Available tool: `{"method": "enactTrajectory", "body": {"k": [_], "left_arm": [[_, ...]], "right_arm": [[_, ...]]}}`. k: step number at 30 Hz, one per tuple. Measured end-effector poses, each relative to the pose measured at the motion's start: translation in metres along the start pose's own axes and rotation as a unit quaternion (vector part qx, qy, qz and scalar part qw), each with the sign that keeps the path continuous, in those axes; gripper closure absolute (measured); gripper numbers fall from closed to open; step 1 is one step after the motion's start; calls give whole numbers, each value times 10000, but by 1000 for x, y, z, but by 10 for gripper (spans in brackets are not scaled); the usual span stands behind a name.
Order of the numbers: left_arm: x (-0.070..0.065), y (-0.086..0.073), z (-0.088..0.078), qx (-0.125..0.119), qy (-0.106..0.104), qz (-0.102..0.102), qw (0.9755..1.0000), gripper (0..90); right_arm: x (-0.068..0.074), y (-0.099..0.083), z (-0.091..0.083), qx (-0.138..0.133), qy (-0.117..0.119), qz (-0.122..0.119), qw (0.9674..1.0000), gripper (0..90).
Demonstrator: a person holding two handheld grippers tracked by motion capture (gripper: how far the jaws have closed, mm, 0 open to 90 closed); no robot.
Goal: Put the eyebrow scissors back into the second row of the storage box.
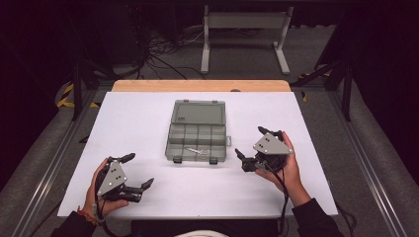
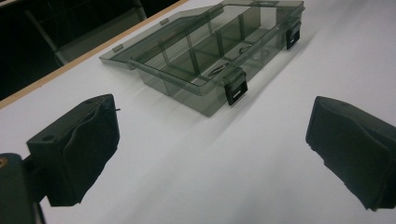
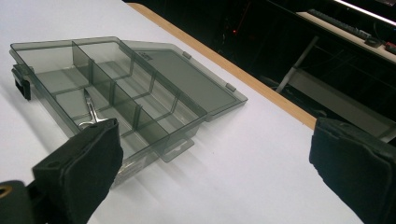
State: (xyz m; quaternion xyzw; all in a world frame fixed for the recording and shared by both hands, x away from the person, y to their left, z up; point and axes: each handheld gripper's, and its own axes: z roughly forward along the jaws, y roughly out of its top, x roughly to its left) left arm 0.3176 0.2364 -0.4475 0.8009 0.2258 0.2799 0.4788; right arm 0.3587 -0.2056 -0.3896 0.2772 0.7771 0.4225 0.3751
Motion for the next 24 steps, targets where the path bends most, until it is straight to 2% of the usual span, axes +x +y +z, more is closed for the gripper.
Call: {"method": "enactTrajectory", "body": {"k": [18, 21, 24], "left_arm": [[1, -2, 2, 78, 15, 26, 10000, 37], [1, -2, 3, 76, 17, -1, 10000, 39], [1, -3, 4, 96, 27, 24, 9999, 39]], "right_arm": [[1, -31, -16, 95, -37, -111, 9999, 31], [3, -39, -20, 163, -88, -223, 9996, 30], [2, -46, -24, 178, -87, -173, 9997, 31]]}}
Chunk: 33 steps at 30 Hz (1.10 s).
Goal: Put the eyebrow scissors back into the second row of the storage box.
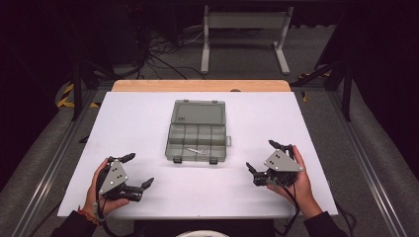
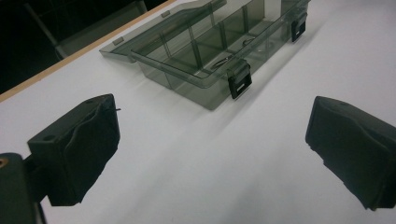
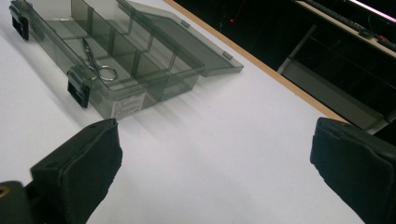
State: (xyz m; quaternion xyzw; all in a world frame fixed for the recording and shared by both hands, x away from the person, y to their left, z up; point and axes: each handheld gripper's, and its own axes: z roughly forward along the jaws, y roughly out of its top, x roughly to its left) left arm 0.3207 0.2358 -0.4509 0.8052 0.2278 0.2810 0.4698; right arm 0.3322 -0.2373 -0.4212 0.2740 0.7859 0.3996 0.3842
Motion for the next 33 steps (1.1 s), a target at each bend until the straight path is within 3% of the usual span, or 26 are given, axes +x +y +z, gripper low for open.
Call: {"method": "enactTrajectory", "body": {"k": [13, 19, 25, 33], "left_arm": [[3, 2, 6, 23, -81, -45, 10000, 40], [2, 2, 7, 48, -20, 2, 10000, 40], [0, 4, 5, -12, 0, 83, 10000, 39], [1, 2, 1, -55, 14, 12, 10000, 39]], "right_arm": [[-5, -41, -16, 349, -154, 182, 9991, 36], [-8, -40, -19, 159, -157, 354, 9991, 36], [-5, -41, -19, 6, 32, 456, 9990, 36], [-1, -37, -18, 25, -91, 468, 9989, 36]]}}
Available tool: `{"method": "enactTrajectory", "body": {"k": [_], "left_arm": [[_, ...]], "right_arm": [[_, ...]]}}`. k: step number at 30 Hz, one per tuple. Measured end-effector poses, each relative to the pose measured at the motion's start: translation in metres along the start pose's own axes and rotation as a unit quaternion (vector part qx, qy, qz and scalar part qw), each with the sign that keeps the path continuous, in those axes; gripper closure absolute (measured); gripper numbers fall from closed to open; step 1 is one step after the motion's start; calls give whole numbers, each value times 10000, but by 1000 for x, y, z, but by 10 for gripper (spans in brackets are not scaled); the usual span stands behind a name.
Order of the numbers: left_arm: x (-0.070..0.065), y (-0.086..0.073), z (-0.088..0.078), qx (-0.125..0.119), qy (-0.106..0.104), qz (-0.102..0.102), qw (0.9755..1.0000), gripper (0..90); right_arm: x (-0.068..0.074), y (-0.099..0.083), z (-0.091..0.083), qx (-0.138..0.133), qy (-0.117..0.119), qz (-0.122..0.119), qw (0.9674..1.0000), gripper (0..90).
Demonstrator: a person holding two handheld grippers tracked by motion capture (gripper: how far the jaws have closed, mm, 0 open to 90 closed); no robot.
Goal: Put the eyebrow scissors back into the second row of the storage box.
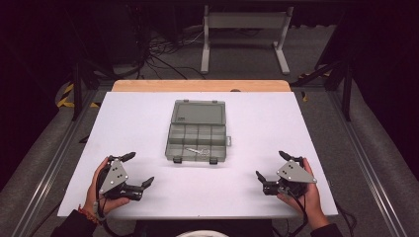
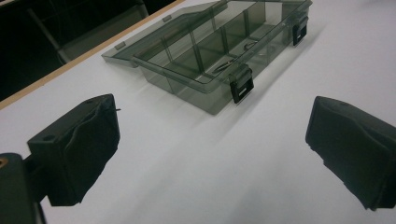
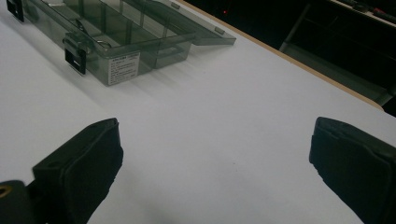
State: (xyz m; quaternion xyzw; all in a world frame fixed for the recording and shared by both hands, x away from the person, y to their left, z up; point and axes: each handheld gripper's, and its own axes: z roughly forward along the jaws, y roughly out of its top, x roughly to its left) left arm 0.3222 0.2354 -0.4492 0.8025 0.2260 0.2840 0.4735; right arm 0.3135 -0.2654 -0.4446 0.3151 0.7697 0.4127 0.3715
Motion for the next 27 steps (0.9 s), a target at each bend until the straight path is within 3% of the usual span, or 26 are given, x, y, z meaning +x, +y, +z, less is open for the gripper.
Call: {"method": "enactTrajectory", "body": {"k": [3, 16, 27], "left_arm": [[1, 0, 1, 12, -6, 22, 10000, 39], [2, 0, 3, 70, 112, -7, 9999, 44], [2, 5, 14, 124, 45, 49, 9999, 47]], "right_arm": [[-2, -1, 1, 56, 57, 144, 9999, 39], [-3, -2, 1, 33, -80, 11, 10000, 39], [-7, -12, -1, 274, -125, 173, 9994, 39]]}}
